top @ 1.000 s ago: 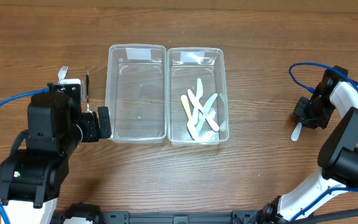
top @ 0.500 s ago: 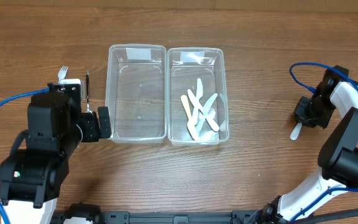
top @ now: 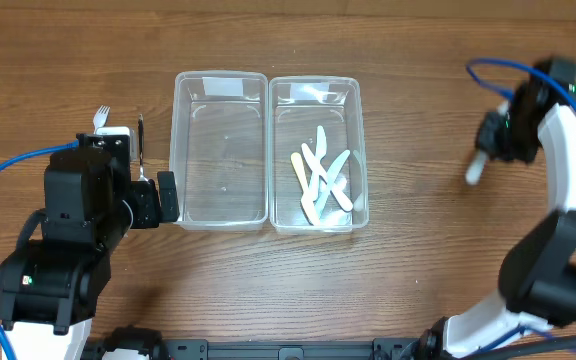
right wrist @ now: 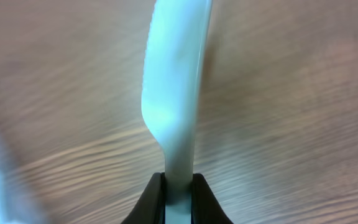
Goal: Pack container
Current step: 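Place the white knife into the right container and release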
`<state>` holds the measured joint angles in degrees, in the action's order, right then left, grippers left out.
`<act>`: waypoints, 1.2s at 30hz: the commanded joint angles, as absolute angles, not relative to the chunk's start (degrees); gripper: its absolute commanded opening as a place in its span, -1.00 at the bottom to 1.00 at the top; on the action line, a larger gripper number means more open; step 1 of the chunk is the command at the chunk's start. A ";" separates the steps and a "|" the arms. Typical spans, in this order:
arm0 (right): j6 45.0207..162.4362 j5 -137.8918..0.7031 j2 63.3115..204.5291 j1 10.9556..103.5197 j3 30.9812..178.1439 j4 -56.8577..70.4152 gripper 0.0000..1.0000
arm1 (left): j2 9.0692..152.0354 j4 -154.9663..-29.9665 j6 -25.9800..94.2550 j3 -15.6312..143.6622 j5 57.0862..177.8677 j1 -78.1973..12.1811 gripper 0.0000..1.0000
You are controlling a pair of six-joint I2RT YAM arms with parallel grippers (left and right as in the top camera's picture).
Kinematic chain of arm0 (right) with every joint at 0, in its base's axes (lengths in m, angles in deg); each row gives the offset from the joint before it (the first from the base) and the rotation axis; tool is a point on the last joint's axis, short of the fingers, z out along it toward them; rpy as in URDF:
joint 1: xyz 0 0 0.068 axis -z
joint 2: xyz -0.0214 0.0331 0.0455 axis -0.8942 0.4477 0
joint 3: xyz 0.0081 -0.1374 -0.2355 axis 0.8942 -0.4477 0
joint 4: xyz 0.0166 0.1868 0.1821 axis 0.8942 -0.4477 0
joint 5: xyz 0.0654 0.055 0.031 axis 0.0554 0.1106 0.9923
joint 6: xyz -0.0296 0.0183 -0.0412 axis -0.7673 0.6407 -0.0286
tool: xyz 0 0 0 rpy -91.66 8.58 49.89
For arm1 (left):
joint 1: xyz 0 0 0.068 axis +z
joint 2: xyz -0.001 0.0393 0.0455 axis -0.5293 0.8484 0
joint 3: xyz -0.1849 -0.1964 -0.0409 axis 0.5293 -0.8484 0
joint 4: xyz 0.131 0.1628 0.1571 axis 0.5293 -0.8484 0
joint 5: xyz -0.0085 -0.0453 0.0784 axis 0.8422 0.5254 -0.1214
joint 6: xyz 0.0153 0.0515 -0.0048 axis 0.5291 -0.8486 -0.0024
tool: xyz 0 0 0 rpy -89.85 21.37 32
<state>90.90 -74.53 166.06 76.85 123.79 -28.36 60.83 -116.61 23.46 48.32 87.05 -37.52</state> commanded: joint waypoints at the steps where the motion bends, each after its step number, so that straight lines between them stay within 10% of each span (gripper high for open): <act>1: 91.31 -72.47 158.61 64.51 131.41 -30.19 -0.92 | 60.65 -116.54 22.74 49.55 86.70 -37.22 1.00; 10: 96.08 -74.38 164.60 41.62 133.67 -27.68 -0.92 | 60.65 -116.74 22.74 49.55 86.70 -37.22 1.00; 21: 96.06 -73.70 180.09 37.14 133.49 -27.77 -0.90 | 60.65 -116.80 22.74 49.55 86.70 -37.22 1.00; 24: 96.03 -73.72 180.40 37.14 133.51 -27.64 -0.30 | 60.65 -116.83 22.74 49.55 86.70 -37.22 1.00; 36: 98.50 -82.35 171.18 37.53 141.05 -29.41 0.09 | 60.63 -117.15 22.72 49.55 86.70 -37.22 1.00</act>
<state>96.49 -75.75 179.96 37.42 134.54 -29.25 60.83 -117.02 23.44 48.32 87.05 -37.52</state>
